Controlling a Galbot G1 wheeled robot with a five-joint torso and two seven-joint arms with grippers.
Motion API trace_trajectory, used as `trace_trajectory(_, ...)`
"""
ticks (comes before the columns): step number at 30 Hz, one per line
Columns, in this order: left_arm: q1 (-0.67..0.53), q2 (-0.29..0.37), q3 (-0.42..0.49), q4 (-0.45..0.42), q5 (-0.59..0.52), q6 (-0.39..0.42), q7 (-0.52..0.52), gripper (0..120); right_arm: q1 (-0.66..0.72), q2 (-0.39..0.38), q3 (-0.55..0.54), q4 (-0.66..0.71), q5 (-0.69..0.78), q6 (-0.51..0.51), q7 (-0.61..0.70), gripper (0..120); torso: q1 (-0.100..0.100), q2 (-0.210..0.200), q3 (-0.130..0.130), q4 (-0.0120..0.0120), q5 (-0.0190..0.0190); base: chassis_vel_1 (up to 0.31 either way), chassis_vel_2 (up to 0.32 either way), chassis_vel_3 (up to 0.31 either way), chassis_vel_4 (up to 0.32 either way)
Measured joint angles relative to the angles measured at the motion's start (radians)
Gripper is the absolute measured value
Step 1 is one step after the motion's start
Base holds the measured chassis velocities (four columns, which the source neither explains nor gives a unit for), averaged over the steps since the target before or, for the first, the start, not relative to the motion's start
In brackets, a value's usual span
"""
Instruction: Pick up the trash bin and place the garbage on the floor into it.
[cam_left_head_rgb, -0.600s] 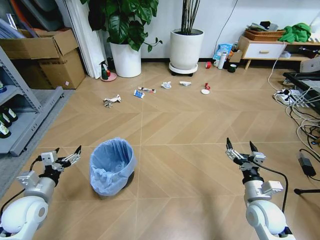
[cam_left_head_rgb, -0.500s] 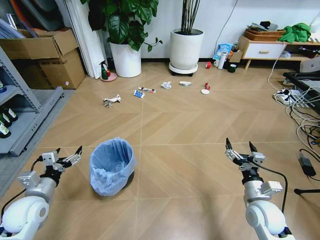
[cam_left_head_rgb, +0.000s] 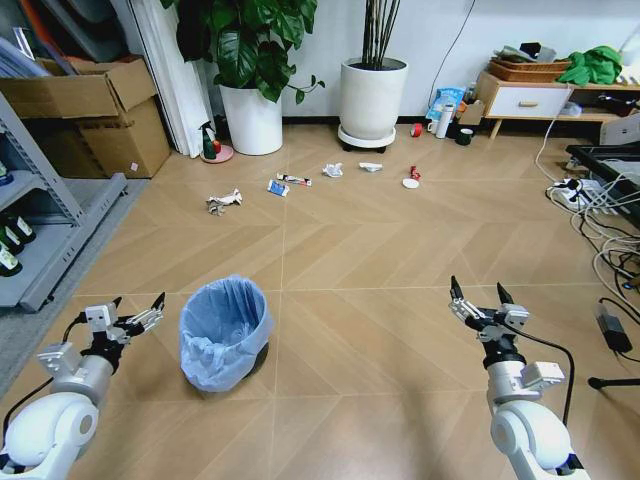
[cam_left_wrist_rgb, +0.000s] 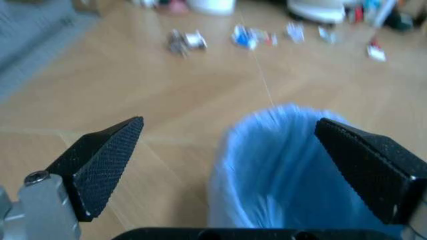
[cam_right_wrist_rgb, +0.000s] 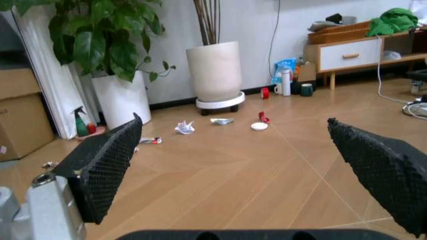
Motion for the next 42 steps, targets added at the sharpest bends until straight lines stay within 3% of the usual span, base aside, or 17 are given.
trace_trajectory(5,-0.049,0.017,0.079,0.025,-0.032,0.069,-0.02,100,-0.007,-0.003,0.002,0.0,-0.001,-0.002,0.0,100,0.0,0.0,0.0,0.0,-0.0002,0.0,0.0,0.0,0.0)
trace_trajectory(11,-0.178,0.021,0.192,0.137,-0.046,0.109,-0.044,100,-0.022,0.011,0.017,-0.001,-0.008,-0.003,0.0,100,0.0,0.0,0.0,-0.0003,-0.0005,0.0,0.0,0.0,0.0)
trace_trajectory(23,-0.326,0.045,0.271,0.278,-0.092,0.132,-0.037,97,-0.026,0.034,0.028,-0.01,-0.01,-0.009,0.001,100,0.0,0.0,0.0,0.0,-0.0004,0.0,0.0,0.0,0.0)
trace_trajectory(26,-0.341,0.042,0.29,0.296,-0.092,0.142,-0.031,90,-0.025,0.034,0.026,-0.011,-0.011,-0.014,0.002,100,0.0,0.0,0.0,-0.0001,-0.0004,0.0,0.0,0.0,0.0)
trace_trajectory(30,-0.355,0.038,0.304,0.328,-0.088,0.146,-0.005,71,-0.023,0.034,0.025,-0.011,-0.011,-0.019,0.004,100,0.0,0.0,0.0,0.0,-0.0004,0.0,0.0,0.0,0.0)
trace_trajectory(34,-0.359,0.036,0.305,0.335,-0.088,0.145,0.003,65,-0.023,0.032,0.025,-0.011,-0.01,-0.019,0.004,100,0.0,0.0,0.0,0.0,-0.0003,0.0,0.0,0.0,0.0)
trace_trajectory(36,-0.364,0.035,0.306,0.344,-0.087,0.142,0.011,51,-0.023,0.031,0.024,-0.013,-0.01,-0.019,0.005,100,0.0,0.0,0.0,0.0,-0.0004,0.0,0.0,0.0,0.0)
trace_trajectory(42,-0.369,0.032,0.306,0.352,-0.087,0.14,0.017,33,-0.021,0.029,0.019,-0.016,-0.01,-0.021,0.005,100,0.0,0.0,0.0,0.0,-0.0002,0.0,0.0,0.0,0.0)
